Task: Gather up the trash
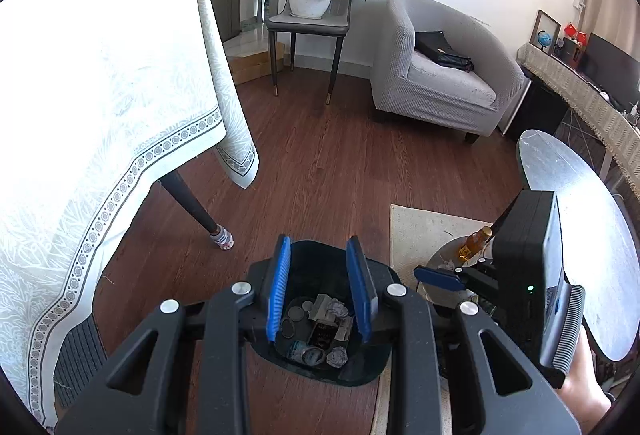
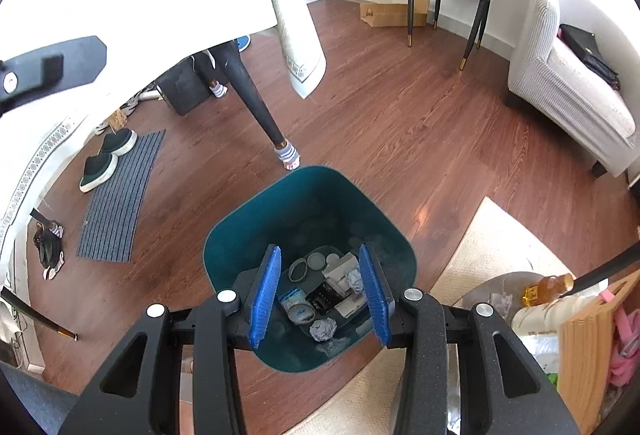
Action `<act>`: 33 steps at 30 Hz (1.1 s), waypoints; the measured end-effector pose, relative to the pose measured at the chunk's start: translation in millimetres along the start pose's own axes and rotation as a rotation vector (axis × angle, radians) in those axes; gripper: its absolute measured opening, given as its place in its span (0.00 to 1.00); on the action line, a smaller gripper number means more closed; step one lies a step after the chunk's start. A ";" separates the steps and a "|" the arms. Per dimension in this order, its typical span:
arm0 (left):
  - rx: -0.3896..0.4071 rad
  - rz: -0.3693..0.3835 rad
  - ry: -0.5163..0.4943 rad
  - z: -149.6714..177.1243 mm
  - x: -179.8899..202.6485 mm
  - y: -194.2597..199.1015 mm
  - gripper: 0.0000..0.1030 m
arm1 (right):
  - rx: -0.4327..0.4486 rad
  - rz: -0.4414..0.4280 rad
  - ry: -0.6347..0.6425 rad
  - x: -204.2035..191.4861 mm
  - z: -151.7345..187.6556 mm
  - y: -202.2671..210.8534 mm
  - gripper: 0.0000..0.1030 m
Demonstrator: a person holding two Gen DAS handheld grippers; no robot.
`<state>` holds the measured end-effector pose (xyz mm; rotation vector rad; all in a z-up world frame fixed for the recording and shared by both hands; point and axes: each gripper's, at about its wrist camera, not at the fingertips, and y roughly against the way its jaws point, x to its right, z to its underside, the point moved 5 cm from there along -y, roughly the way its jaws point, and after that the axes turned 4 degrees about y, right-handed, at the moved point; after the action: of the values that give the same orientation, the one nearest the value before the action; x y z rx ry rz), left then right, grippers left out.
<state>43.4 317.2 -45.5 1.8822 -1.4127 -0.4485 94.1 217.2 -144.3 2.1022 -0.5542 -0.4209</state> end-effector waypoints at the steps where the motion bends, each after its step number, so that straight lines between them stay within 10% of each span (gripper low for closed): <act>1: 0.003 0.004 -0.002 -1.1 2.6 1.8 0.30 | 0.016 0.004 -0.003 1.9 -1.8 7.9 0.40; 6: 0.034 0.026 -0.016 -6.5 19.3 10.9 0.32 | 0.080 0.037 -0.007 12.2 -7.4 47.4 0.40; 20: 0.091 0.078 -0.102 -0.7 93.4 23.1 0.83 | 0.230 0.210 -0.072 84.5 20.6 176.1 0.62; 33: 0.109 0.033 -0.120 35.4 126.8 23.7 0.90 | 0.301 0.336 -0.238 169.0 81.4 241.2 0.89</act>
<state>46.7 184.0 -33.8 1.9434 -1.5730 -0.4838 141.6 -48.9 -2.0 2.1973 -1.1515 -0.4141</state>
